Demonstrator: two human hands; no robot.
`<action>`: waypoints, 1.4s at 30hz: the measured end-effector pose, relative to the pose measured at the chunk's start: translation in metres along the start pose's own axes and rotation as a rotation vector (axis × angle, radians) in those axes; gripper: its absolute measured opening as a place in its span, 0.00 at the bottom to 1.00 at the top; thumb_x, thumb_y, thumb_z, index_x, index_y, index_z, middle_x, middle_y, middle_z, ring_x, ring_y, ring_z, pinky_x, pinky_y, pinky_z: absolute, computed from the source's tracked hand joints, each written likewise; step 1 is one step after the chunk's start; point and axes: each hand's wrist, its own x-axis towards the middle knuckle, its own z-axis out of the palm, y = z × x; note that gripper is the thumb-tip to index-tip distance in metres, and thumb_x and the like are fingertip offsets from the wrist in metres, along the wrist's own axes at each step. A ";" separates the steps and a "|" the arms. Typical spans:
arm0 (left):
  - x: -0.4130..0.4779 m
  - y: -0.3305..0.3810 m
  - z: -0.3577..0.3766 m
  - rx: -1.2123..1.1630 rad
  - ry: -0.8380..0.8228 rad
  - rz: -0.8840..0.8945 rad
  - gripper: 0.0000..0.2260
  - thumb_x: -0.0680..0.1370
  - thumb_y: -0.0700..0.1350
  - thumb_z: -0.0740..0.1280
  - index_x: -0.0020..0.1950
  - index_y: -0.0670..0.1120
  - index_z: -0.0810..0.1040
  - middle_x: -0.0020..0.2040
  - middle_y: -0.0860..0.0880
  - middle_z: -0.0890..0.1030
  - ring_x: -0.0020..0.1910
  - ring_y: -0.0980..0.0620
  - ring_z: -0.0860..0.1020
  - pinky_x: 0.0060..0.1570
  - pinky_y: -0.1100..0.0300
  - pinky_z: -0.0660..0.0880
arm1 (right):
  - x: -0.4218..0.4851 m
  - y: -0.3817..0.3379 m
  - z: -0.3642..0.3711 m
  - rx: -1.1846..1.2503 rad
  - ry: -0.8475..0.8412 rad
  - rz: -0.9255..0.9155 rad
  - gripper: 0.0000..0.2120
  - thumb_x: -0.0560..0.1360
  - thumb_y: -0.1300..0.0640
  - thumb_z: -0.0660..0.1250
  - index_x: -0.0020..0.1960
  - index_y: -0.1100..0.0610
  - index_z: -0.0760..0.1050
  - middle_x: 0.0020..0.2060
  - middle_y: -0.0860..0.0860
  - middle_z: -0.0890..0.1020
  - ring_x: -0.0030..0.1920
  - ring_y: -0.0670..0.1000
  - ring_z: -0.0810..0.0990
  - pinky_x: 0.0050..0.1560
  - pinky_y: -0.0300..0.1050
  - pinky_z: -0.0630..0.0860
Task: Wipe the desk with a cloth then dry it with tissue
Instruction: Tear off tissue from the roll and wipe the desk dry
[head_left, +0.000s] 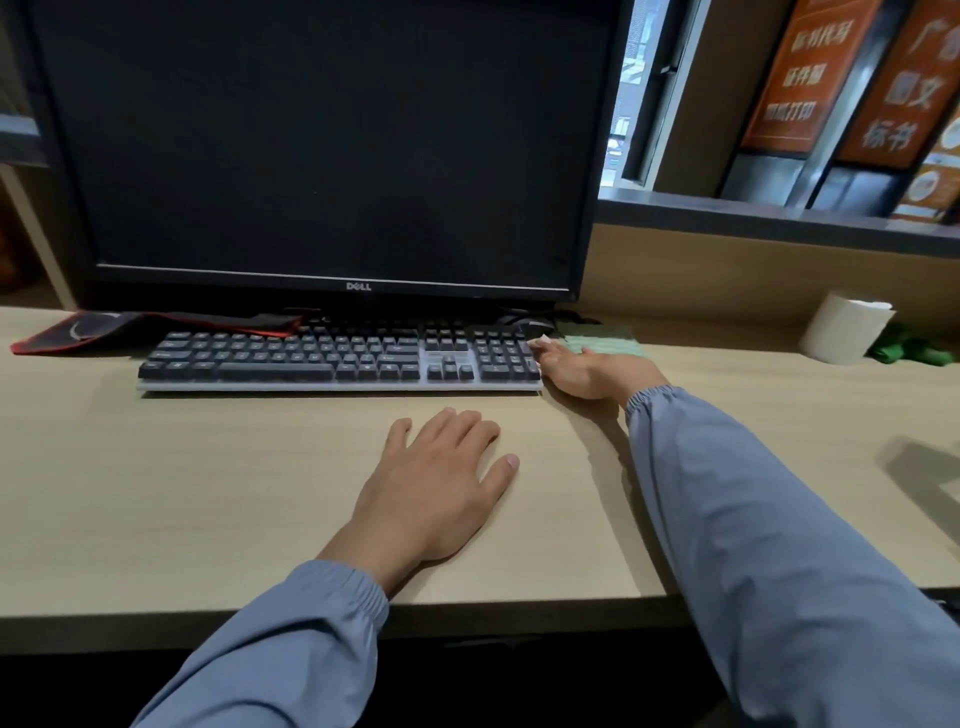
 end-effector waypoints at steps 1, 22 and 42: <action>0.000 0.000 0.000 0.000 0.005 0.000 0.24 0.84 0.65 0.43 0.76 0.58 0.62 0.77 0.59 0.63 0.80 0.56 0.56 0.78 0.41 0.50 | 0.002 -0.001 -0.001 0.013 0.000 0.011 0.25 0.88 0.50 0.39 0.85 0.48 0.45 0.83 0.44 0.45 0.83 0.54 0.44 0.80 0.54 0.42; 0.004 -0.004 0.004 -0.049 0.096 0.004 0.20 0.84 0.63 0.47 0.71 0.58 0.67 0.70 0.60 0.69 0.71 0.57 0.65 0.75 0.44 0.55 | -0.001 -0.012 0.008 0.079 0.071 0.020 0.26 0.87 0.50 0.39 0.85 0.51 0.49 0.84 0.50 0.50 0.83 0.53 0.48 0.81 0.59 0.43; 0.003 -0.003 0.001 -0.029 0.054 -0.006 0.23 0.85 0.62 0.47 0.75 0.56 0.67 0.75 0.58 0.70 0.74 0.55 0.66 0.75 0.43 0.56 | -0.094 -0.010 0.040 -0.010 0.052 -0.066 0.26 0.88 0.54 0.40 0.85 0.53 0.44 0.84 0.49 0.43 0.83 0.49 0.42 0.80 0.49 0.43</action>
